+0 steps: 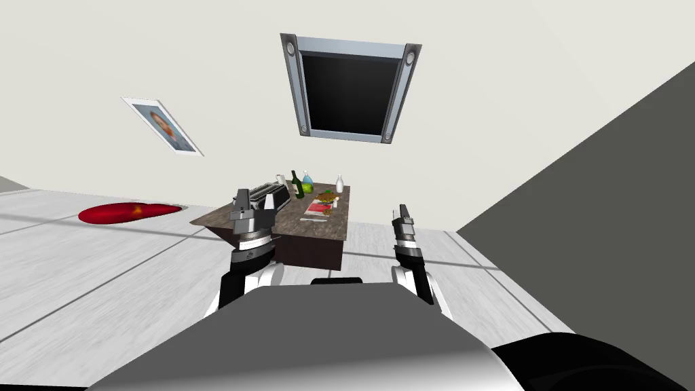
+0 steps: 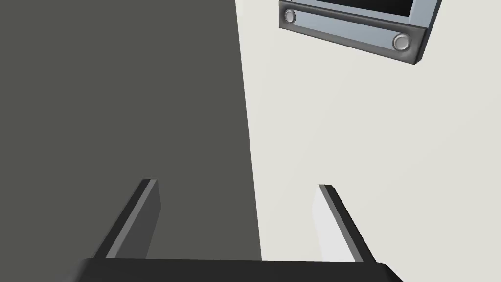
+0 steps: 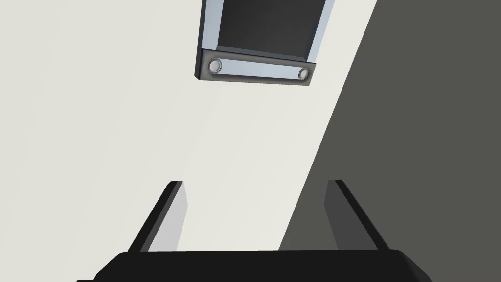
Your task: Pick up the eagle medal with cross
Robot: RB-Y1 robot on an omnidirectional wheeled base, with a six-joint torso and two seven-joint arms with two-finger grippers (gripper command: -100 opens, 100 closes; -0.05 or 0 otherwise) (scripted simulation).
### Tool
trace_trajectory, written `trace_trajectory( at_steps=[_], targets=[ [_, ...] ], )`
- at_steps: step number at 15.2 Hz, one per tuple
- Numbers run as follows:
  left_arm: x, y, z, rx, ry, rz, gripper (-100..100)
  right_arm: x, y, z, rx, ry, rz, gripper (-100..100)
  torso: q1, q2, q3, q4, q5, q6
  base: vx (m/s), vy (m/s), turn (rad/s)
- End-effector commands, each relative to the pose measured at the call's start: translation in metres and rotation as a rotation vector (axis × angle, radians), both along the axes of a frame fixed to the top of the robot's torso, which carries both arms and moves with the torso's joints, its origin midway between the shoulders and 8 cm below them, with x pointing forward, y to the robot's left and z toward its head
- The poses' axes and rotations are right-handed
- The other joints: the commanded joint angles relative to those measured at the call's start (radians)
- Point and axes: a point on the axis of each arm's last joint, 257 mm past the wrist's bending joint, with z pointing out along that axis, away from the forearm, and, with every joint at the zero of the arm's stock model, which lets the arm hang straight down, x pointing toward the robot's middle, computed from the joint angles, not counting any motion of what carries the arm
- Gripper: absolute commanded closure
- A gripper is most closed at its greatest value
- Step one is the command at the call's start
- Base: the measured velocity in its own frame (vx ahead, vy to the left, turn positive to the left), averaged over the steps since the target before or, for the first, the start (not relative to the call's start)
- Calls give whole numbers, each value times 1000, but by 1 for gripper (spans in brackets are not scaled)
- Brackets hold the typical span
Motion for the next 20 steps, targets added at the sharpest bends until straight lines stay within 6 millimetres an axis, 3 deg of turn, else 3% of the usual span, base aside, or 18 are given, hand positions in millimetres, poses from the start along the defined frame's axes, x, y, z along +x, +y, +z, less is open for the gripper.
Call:
trace_trajectory(
  at_steps=[1,10,17,18,20],
  targets=[
    [5,-2,-5,35,28,-22,-100,0,0,0,0,0,0,0,0,0,0,0,0,0,0,-13,-25],
    [30,4,-33,117,171,-73,-100,0,0,0,0,0,0,0,-4,0,0,0,-1,0,-5,-48,-32],
    [54,29,-65,127,326,-79,-100,0,0,0,0,0,0,0,-6,0,0,0,-1,0,-5,-74,-51],
    [60,39,-73,125,364,-76,-100,0,0,0,0,0,0,0,-5,0,0,0,-1,0,4,-75,-49],
    [62,41,-78,121,384,-74,-100,0,0,0,0,0,0,0,-6,0,0,0,-1,0,3,-68,-37]
  ],
)
